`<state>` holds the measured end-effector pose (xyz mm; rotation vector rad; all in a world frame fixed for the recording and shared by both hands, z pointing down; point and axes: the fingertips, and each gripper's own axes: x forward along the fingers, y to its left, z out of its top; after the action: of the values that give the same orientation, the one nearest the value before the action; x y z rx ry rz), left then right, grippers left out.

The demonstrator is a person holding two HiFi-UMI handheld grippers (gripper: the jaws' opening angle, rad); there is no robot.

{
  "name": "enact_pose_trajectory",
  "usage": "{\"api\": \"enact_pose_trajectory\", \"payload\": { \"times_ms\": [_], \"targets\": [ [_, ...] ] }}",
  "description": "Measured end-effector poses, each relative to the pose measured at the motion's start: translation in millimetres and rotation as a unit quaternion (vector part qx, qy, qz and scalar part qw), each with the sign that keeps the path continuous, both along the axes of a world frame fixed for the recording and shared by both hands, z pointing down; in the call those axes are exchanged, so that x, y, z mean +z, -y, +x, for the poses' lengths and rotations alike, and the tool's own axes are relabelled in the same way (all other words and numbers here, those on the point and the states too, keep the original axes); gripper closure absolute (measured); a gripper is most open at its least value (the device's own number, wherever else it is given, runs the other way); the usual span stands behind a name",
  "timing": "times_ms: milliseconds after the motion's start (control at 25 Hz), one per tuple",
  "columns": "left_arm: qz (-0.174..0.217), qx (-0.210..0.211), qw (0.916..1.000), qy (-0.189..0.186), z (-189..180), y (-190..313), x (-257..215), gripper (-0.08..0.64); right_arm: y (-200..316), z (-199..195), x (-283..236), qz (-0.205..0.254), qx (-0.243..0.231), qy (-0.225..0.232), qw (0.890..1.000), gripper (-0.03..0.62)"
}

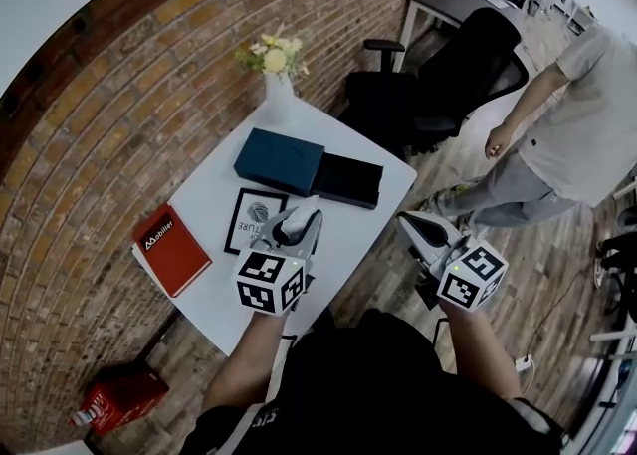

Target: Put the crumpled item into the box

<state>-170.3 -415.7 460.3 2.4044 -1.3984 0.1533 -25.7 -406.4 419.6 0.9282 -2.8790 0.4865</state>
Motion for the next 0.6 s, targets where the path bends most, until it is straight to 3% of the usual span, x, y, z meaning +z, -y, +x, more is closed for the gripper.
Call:
{"api": "enact_pose_trajectory", "payload": {
  "times_ms": [400,600],
  "targets": [
    [-0.054,0.018,0.9981,0.023,40,64,34,0.488,53,35,15,-0.027,0.016,0.017,0.999,0.592],
    [-0.091,0.015,0.9956,0.017,58,98,63,0.488,67,58,34,-0.047,0.019,0.023,0.998,0.592]
  ]
}}
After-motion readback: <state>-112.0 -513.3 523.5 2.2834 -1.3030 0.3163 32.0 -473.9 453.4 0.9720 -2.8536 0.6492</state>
